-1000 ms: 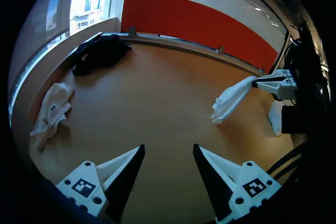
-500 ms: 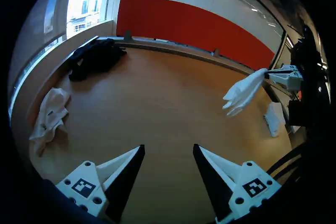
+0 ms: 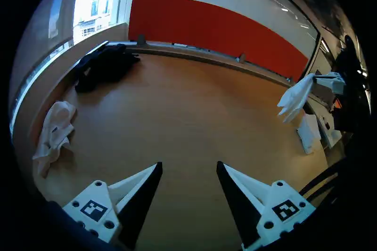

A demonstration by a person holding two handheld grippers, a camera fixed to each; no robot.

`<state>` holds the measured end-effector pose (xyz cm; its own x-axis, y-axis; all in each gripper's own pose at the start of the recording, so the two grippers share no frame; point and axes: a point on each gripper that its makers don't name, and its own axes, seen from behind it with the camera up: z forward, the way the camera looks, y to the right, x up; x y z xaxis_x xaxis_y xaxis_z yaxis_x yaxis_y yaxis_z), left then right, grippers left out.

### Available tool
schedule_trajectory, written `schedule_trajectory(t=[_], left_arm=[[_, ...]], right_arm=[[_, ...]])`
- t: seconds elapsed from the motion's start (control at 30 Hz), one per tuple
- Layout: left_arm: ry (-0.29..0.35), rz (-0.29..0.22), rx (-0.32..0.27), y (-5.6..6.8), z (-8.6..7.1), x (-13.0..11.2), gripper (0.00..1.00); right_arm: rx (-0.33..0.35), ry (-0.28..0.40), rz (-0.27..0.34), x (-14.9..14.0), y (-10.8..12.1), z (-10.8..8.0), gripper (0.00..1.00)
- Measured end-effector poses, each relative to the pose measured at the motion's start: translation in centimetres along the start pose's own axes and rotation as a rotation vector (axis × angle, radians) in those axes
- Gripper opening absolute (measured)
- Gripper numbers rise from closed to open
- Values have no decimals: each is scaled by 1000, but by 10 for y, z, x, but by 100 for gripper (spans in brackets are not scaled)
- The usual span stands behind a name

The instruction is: Fold towel

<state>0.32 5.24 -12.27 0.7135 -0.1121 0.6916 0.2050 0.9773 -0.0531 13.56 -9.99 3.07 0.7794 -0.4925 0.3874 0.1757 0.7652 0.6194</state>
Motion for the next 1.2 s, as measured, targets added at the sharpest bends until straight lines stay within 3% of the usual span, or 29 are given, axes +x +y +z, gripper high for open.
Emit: schedule_trajectory(t=[0.83,1.2], left_arm=[[-19,20,31,15,13,11,85],[-23,31,44,27,18,15,85]], right_arm=[[-154,-109,22,-75,164,-59,5],[-192,-154,36,-105,214,-68,5]])
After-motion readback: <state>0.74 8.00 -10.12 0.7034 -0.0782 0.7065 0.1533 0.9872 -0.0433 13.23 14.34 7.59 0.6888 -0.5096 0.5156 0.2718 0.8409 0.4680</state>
